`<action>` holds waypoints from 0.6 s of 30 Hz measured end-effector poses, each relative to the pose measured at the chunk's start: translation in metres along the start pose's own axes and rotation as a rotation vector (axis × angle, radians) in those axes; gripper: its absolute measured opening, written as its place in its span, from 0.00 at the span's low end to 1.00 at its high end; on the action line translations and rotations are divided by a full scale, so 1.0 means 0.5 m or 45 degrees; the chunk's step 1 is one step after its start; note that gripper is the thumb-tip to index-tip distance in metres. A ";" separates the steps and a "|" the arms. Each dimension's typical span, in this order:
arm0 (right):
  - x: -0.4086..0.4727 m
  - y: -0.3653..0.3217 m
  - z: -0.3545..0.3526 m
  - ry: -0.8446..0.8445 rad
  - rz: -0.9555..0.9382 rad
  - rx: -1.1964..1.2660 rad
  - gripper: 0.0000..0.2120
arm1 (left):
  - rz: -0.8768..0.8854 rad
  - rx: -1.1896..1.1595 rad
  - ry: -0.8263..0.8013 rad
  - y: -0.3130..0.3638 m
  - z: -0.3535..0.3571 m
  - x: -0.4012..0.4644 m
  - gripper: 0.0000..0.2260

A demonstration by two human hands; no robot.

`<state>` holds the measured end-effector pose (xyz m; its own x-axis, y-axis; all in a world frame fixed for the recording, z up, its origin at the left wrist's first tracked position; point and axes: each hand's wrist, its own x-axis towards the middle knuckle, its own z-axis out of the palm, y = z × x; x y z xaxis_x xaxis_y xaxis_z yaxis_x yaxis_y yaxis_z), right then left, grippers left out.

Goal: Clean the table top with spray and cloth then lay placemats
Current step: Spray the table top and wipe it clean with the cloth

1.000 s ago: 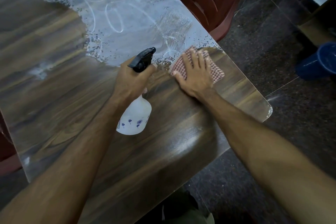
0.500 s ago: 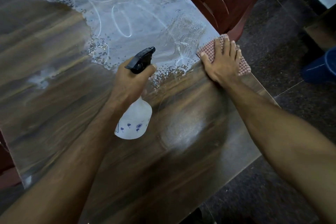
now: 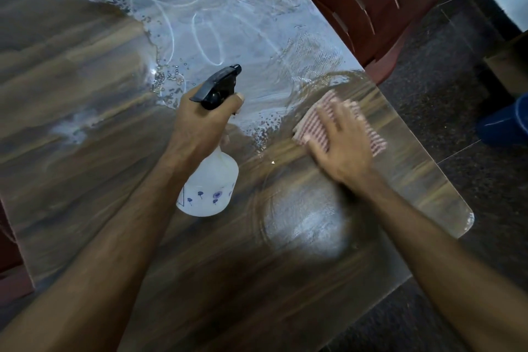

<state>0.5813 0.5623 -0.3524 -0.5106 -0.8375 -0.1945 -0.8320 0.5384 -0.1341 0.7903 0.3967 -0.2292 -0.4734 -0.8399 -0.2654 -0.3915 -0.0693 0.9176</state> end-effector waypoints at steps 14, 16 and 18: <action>0.018 -0.205 0.017 -0.028 -0.218 0.021 0.36 | 0.014 0.017 0.019 -0.004 -0.025 0.001 0.11; -0.050 -0.196 0.032 -0.049 -0.286 0.017 0.36 | 0.014 -0.001 0.015 -0.003 -0.029 0.002 0.09; -0.072 -0.158 0.029 -0.053 -0.243 0.008 0.36 | -0.002 -0.012 0.027 -0.004 -0.044 0.005 0.09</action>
<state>0.6685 0.5515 -0.3491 -0.3341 -0.9200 -0.2051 -0.9115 0.3707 -0.1782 0.8075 0.3830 -0.2253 -0.4559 -0.8510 -0.2609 -0.3847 -0.0759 0.9199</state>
